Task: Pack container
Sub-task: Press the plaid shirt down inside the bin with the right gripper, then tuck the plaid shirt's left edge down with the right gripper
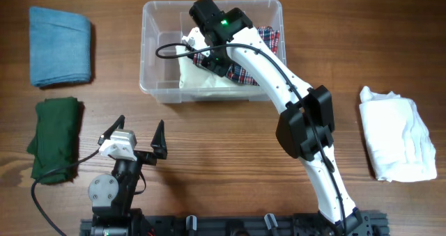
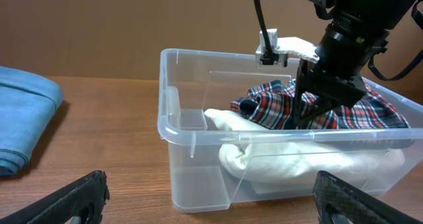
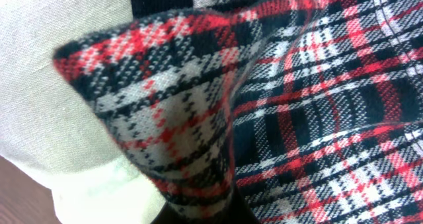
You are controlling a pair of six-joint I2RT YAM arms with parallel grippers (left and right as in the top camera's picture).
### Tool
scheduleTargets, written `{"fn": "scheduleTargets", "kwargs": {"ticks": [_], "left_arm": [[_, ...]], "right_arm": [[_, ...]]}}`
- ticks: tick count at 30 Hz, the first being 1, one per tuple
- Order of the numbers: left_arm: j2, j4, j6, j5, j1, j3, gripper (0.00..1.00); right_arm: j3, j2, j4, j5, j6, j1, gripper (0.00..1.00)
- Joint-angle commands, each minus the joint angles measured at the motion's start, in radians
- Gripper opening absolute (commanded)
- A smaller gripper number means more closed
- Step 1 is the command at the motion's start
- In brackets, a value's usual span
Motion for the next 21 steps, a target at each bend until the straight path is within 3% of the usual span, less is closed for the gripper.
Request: {"fn": "scheduleTargets", "kwargs": {"ticks": [1,2,3,5,6,8,11,15,18,21], "left_arm": [[-0.007,-0.003,-0.006,-0.009,-0.006,-0.006,1.00],[-0.007,-0.003,-0.006,-0.009,-0.006,-0.006,1.00],[-0.007,-0.003,-0.006,-0.009,-0.006,-0.006,1.00],[-0.007,-0.003,-0.006,-0.009,-0.006,-0.006,1.00],[-0.007,-0.003,-0.006,-0.009,-0.006,-0.006,1.00],[-0.007,-0.003,-0.006,-0.009,-0.006,-0.006,1.00],[-0.007,-0.003,-0.006,-0.009,-0.006,-0.006,1.00],[-0.007,-0.003,-0.006,-0.009,-0.006,-0.006,1.00],[-0.007,-0.003,-0.006,-0.009,-0.006,-0.006,1.00],[-0.007,-0.003,-0.006,-0.009,-0.006,-0.006,1.00]], "right_arm": [[0.011,-0.039,-0.026,-0.027,0.000,0.017,0.04],[0.011,-0.039,-0.024,-0.027,0.000,0.017,0.04],[0.011,-0.039,-0.023,-0.027,0.000,0.017,0.28],[0.011,-0.039,-0.014,-0.027,0.000,0.017,0.64],[0.011,-0.039,-0.007,-0.027,0.000,0.017,0.68],[0.012,-0.040,0.005,-0.026,-0.001,0.017,0.67],[0.013,-0.054,0.014,-0.027,-0.003,0.017,0.54],[0.013,-0.088,0.018,-0.027,-0.002,0.017,0.34],[0.013,-0.104,0.045,-0.027,0.001,0.017,0.13],[0.012,-0.104,0.097,-0.042,0.003,0.017,0.11]]}}
